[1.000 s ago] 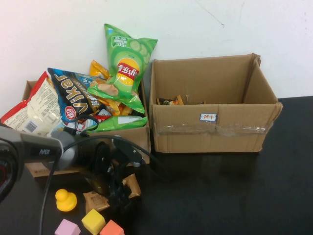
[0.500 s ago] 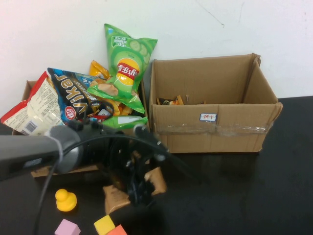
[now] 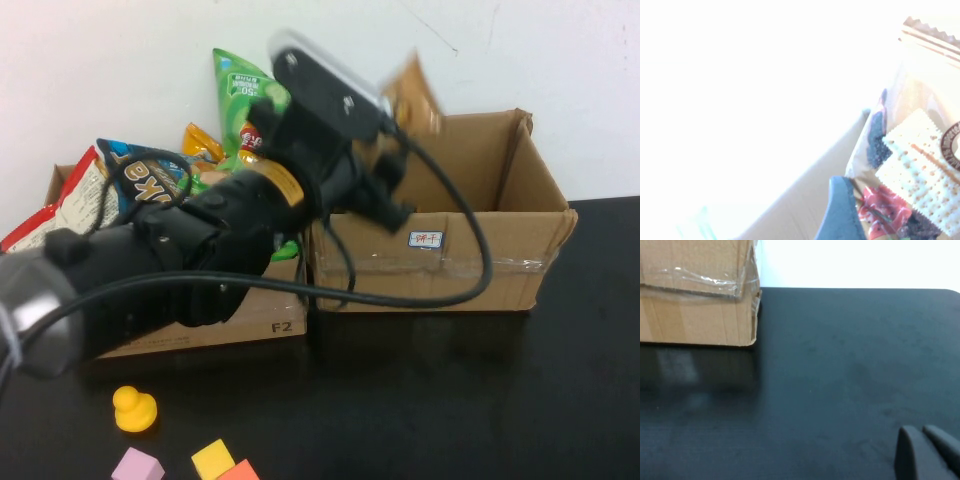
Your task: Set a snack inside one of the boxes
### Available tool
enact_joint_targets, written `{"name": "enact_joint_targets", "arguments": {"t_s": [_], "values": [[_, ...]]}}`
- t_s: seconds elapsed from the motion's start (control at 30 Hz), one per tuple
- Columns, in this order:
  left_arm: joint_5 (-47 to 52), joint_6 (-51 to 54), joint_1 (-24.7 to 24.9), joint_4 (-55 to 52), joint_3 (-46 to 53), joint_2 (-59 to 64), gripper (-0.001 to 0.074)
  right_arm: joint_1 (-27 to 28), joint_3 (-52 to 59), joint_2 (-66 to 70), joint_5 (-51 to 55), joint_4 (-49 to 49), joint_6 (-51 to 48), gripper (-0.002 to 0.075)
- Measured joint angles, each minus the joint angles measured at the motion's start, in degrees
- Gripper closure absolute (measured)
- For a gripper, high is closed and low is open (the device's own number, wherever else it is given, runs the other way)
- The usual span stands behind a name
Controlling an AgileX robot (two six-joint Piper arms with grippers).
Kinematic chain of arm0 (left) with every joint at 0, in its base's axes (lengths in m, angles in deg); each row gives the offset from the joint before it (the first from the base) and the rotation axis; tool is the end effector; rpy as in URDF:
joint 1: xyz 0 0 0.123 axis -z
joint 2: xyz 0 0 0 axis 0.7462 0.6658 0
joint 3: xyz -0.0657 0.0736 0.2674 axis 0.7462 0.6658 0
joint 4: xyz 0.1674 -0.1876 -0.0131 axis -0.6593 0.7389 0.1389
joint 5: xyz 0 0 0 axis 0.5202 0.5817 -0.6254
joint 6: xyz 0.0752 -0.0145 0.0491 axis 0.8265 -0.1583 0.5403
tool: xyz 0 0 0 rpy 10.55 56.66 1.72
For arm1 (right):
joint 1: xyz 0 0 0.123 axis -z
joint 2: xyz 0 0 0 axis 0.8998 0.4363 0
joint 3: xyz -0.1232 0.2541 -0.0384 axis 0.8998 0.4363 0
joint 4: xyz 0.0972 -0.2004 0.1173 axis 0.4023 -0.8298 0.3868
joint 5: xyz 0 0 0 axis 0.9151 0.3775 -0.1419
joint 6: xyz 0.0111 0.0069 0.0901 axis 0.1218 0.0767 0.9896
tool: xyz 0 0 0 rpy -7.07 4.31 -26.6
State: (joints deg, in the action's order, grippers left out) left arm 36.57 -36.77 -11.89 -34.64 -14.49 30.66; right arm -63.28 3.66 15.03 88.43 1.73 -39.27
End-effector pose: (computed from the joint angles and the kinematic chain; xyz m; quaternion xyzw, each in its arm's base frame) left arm 0.3069 -0.2234 0.3100 0.3096 0.6801 -0.1215 0.6534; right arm 0.0533 -0.0047 0.1740 -0.0147 0.7975 -0.0468 0.6013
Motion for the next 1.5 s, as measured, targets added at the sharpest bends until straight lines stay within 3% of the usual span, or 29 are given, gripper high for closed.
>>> {"name": "enact_joint_targets", "arguments": {"t_s": [0.1, 0.33, 0.6, 0.83, 0.97, 1.1, 1.2, 1.33, 1.4, 1.5], "values": [[-10.8, -1.1, -0.4, 0.0, 0.0, 2.2, 0.0274, 0.0, 0.0, 0.0, 0.0, 0.0, 0.0, 0.0727], [-13.3, -5.6, -0.9, 0.2, -0.2, 5.4, 0.0275, 0.0, 0.0, 0.0, 0.1, 0.0, 0.0, 0.0727], [-19.4, -24.9, -7.1, -3.9, -8.1, 16.1, 0.0275, 0.0, 0.0, 0.0, 0.1, 0.0, 0.0, 0.0727], [-12.3, -37.8, -7.8, -12.2, -20.7, 30.3, 0.0267, 0.0, 0.0, 0.0, 0.1, 0.0, 0.0, 0.0727], [-6.8, -37.8, -7.8, -12.9, -23.2, 33.4, 0.016, 0.0, 0.0, 0.0, 0.1, 0.0, 0.0, 0.0727], [-2.4, -37.8, -7.8, -13.5, -23.6, 30.6, 0.0143, 0.0, 0.0, 0.0, 0.1, 0.0, 0.0, 0.0727], [4.1, -37.8, -7.8, -15.8, -23.6, 24.9, 0.0267, 0.0, 0.0, 0.0, 0.1, 0.0, 0.0, 0.0727], [15.6, -37.7, -7.6, -19.6, -23.6, 14.0, 0.0596, 0.0, 0.0, 0.0, 0.1, 0.0, 0.0, 0.0727], [18.7, -37.3, -7.1, -21.4, -22.2, 8.1, 0.0675, 0.0, 0.0, 0.0, 0.1, 0.0, 0.0, 0.0727], [19.0, -37.3, -5.7, -22.9, -16.4, 0.3, 0.0716, 0.0, 0.0, 0.0, 0.1, 0.0, 0.0, 0.0727]]}}
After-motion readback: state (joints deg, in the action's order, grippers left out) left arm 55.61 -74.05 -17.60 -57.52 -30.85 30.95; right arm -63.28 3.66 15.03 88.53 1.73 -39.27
